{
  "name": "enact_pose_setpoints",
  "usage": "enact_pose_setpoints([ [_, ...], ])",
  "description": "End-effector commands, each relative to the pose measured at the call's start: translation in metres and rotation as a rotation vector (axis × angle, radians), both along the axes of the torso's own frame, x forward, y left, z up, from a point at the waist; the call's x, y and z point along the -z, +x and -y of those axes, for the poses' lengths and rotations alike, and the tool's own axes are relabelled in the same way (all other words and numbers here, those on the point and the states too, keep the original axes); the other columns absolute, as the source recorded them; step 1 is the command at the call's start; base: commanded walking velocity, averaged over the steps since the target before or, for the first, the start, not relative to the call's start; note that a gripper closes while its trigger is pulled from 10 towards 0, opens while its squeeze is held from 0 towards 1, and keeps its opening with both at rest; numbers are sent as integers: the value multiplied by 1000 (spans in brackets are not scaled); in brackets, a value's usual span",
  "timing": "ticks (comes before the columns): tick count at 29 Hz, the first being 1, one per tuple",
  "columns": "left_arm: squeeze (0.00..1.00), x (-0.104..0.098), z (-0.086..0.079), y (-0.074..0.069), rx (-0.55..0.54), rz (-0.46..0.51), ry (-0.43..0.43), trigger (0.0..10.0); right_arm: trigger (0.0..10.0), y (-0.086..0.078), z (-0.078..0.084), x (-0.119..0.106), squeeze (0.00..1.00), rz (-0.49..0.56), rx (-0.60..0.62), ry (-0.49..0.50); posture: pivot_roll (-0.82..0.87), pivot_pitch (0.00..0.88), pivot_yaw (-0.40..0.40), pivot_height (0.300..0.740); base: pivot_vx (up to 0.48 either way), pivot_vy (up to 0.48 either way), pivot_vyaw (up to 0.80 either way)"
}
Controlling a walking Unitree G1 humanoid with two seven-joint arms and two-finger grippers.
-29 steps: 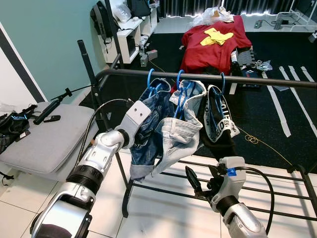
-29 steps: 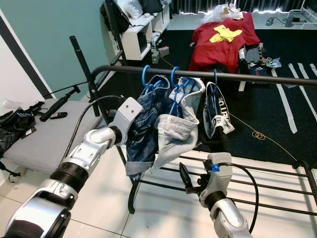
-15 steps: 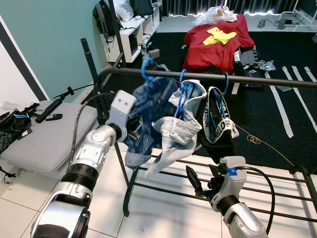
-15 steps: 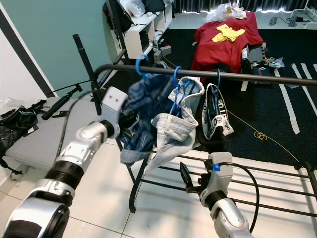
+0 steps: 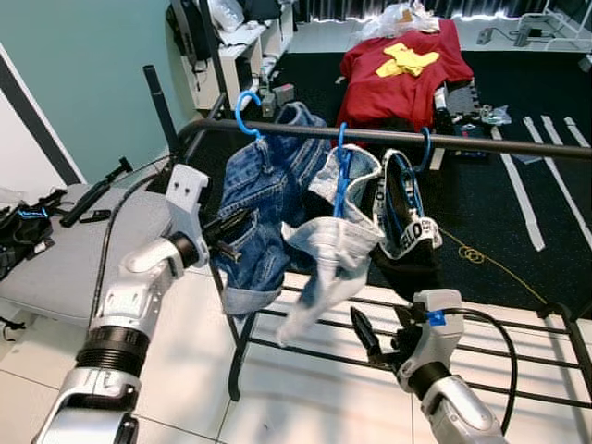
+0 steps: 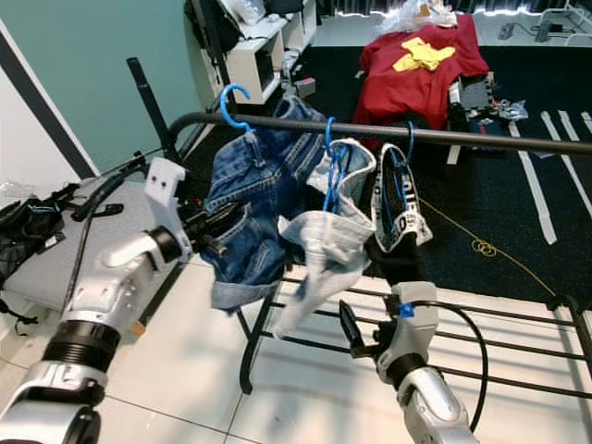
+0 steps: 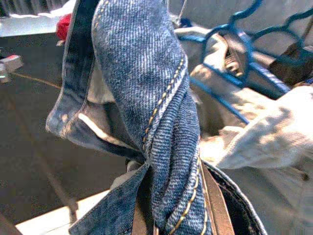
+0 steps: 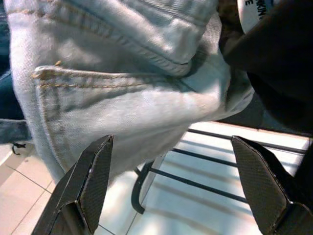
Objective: Hang hanger
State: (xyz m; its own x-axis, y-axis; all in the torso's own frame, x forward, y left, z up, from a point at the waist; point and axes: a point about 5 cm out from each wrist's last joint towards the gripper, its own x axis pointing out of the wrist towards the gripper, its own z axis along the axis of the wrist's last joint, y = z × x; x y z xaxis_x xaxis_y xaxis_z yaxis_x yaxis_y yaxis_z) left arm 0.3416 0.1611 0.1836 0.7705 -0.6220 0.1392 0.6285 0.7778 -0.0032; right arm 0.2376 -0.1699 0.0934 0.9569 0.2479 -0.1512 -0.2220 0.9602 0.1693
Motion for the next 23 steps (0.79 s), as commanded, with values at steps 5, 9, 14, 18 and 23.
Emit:
enact_pose_setpoints([
  [5, 0, -22, -15, -12, 0, 95, -77, 10000, 10000, -1, 0, 7, 0, -41, -16, 0, -93, 73, 70, 740, -250, 0, 0],
  [9, 0, -10, -31, -18, -17, 48, -36, 10000, 10000, -1, 1, 7, 0, -46, -24, -5, -87, 73, 61, 740, -435, 0, 0],
  [14, 0, -5, -43, -22, -33, 23, -7, 10000, 10000, -1, 1, 7, 0, -48, -27, -8, -85, 75, 61, 740, -435, 0, 0],
  [18, 0, 0, -61, -26, -66, -8, 40, 10000, 10000, -1, 1, 7, 0, -48, -28, -9, -83, 75, 61, 740, -435, 0, 0],
  [23, 0, 0, -64, -33, -26, -29, 61, 10000, 10000, 0, 2, 7, 0, -47, -28, -8, -80, 76, 62, 740, -431, 0, 0],
])
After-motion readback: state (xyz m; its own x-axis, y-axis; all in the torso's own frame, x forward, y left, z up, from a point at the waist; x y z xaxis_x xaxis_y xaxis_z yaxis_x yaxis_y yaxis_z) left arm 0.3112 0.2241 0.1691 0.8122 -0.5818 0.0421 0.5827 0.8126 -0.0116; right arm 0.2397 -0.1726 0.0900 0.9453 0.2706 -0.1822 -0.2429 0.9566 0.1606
